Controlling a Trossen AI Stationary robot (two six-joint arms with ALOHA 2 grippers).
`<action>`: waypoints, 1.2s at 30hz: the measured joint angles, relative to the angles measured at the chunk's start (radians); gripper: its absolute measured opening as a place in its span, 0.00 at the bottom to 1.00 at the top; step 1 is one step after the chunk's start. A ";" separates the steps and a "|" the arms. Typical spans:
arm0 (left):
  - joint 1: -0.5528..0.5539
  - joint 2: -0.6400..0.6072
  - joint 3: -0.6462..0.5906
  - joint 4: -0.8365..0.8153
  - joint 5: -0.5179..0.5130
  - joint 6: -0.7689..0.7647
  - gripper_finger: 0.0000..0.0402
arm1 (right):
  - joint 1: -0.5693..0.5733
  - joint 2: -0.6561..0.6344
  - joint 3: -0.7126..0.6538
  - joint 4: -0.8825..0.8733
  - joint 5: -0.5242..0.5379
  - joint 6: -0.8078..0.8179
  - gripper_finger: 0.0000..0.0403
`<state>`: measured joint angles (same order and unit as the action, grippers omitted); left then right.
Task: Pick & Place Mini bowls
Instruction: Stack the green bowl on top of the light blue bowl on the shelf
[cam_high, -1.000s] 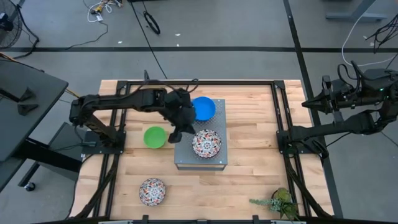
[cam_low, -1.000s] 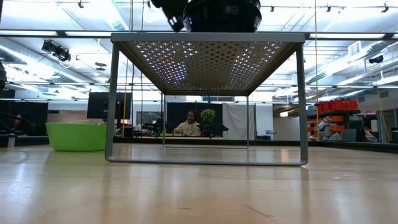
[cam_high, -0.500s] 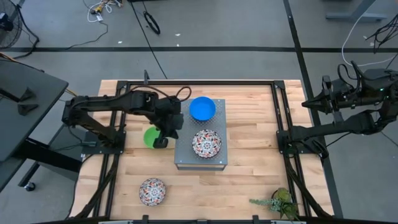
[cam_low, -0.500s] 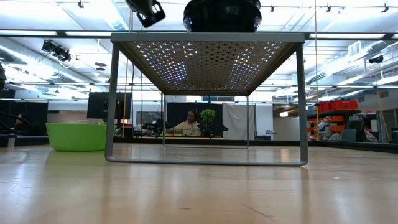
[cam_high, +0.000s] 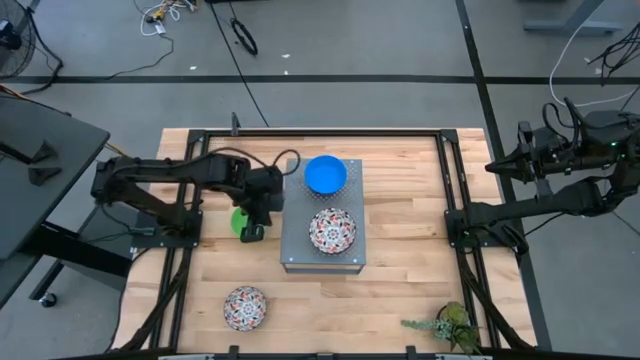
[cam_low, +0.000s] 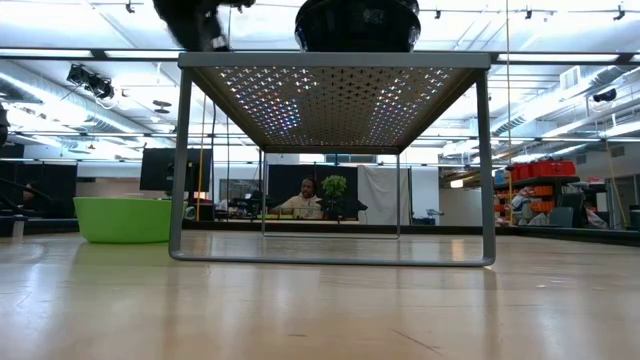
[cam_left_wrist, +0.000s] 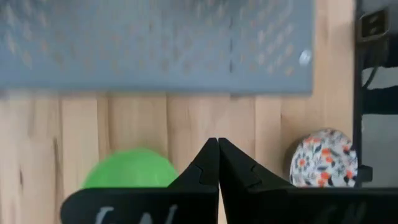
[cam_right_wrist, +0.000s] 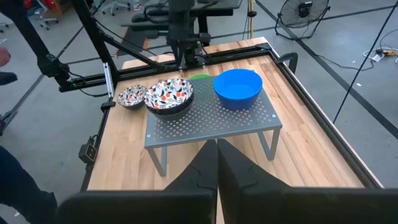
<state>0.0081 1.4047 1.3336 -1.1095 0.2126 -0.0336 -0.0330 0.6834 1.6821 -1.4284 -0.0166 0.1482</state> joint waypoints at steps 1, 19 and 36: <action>-0.006 -0.007 -0.019 -0.005 -0.008 -0.013 0.00 | 0.000 0.000 0.000 0.000 0.000 0.000 0.01; -0.076 -0.070 -0.343 0.141 -0.097 -0.319 0.08 | 0.000 0.000 0.000 0.000 0.000 0.000 0.01; -0.076 -0.070 -0.501 0.240 -0.114 -0.375 0.42 | 0.000 0.000 0.000 0.000 0.000 0.000 0.01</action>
<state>-0.0681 1.3350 0.8325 -0.8695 0.0981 -0.4088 -0.0330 0.6830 1.6821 -1.4287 -0.0166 0.1482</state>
